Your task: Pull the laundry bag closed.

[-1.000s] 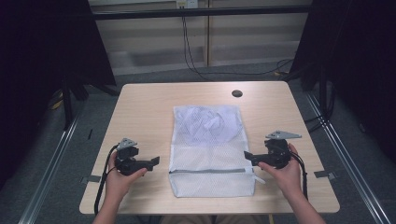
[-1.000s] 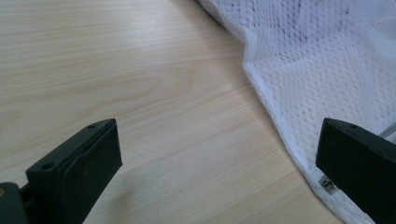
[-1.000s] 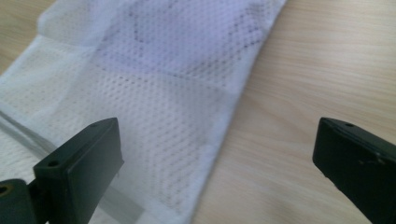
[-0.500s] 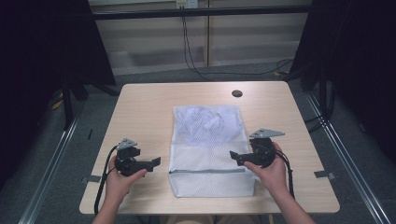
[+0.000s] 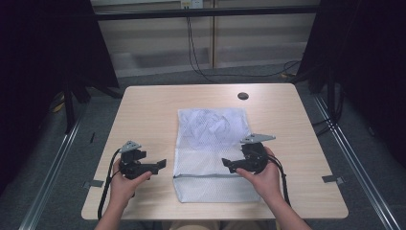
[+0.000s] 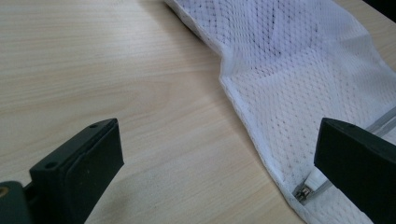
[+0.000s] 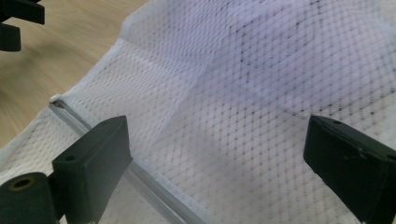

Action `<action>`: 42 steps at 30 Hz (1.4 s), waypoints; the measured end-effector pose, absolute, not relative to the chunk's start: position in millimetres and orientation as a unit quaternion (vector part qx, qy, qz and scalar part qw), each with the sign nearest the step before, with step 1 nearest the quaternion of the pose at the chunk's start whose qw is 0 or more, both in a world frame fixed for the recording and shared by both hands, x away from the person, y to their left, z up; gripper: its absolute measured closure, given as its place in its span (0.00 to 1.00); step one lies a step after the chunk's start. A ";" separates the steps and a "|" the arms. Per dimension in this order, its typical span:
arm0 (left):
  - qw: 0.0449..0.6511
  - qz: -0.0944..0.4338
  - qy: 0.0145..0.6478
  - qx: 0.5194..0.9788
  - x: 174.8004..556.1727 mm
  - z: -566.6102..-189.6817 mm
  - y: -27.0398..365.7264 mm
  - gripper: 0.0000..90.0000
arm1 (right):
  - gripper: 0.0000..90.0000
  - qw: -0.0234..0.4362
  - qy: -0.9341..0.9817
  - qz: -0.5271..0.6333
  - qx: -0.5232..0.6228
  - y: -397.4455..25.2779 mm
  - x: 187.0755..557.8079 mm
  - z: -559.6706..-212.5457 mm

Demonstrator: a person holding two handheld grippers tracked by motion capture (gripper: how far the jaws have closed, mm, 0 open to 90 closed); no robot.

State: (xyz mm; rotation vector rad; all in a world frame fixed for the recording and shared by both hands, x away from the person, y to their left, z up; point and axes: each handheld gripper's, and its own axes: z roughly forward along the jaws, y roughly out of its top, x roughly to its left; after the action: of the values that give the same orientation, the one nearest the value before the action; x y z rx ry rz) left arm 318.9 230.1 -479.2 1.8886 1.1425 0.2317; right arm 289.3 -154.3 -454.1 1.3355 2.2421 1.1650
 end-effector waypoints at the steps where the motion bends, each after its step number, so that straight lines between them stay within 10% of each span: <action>1: 0.444 0.093 0.459 0.763 318.7 -479.1 230.7 0.01 | 0.08 0.142 0.778 0.402 0.461 -152.3 289.5 -454.6; 42: 0.452 0.092 0.450 0.764 314.7 -467.8 237.7 0.03 | 0.11 0.102 0.797 0.411 0.430 -92.5 297.7 -457.4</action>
State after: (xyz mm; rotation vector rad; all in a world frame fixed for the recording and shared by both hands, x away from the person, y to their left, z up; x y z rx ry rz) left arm 314.7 237.7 -467.8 1.8881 1.1114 0.2264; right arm 297.7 -92.5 -457.4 1.2708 2.3546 1.2127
